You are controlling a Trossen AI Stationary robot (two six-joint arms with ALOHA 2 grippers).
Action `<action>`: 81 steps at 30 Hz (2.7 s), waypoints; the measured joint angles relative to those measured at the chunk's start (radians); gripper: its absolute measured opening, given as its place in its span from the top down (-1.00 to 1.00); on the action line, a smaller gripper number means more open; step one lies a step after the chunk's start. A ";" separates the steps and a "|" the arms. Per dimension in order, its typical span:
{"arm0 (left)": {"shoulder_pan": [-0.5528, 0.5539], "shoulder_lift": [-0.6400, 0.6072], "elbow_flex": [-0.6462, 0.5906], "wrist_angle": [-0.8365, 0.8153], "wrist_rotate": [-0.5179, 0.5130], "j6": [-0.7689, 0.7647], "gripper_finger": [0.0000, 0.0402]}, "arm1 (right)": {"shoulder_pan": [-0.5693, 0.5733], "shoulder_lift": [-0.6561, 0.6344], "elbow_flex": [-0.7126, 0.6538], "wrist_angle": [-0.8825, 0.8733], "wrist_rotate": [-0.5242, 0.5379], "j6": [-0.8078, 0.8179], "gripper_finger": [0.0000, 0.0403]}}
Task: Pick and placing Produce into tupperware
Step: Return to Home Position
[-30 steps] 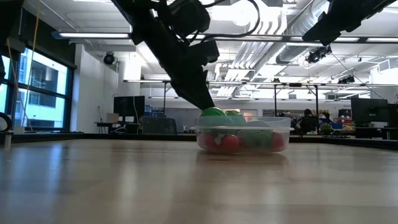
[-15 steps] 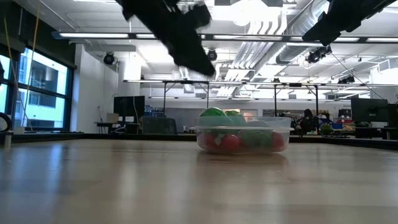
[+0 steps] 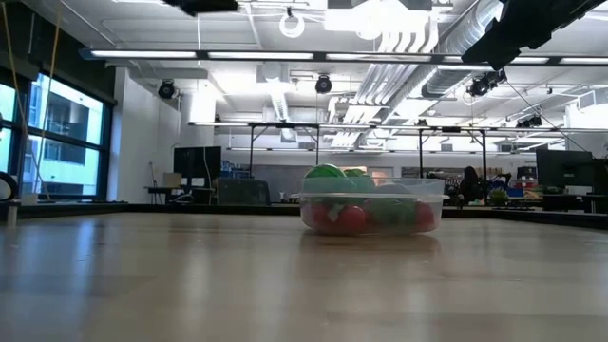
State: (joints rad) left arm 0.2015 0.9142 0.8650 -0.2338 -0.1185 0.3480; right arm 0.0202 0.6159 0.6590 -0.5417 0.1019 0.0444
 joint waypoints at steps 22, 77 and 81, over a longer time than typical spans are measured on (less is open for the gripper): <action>0.001 -0.533 -0.531 0.394 0.075 -0.010 0.48 | 0.000 0.000 0.000 0.000 0.000 0.000 0.85; 0.001 -0.908 -0.857 0.496 0.118 0.013 1.00 | 0.000 0.000 0.000 0.000 0.000 0.000 0.85; 0.001 -0.908 -0.857 0.498 0.119 0.012 1.00 | 0.000 0.000 0.000 0.000 0.000 0.000 0.85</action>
State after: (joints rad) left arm 0.2028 0.0063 0.0082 0.2642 0.0001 0.3604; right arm 0.0204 0.6159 0.6590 -0.5415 0.1017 0.0444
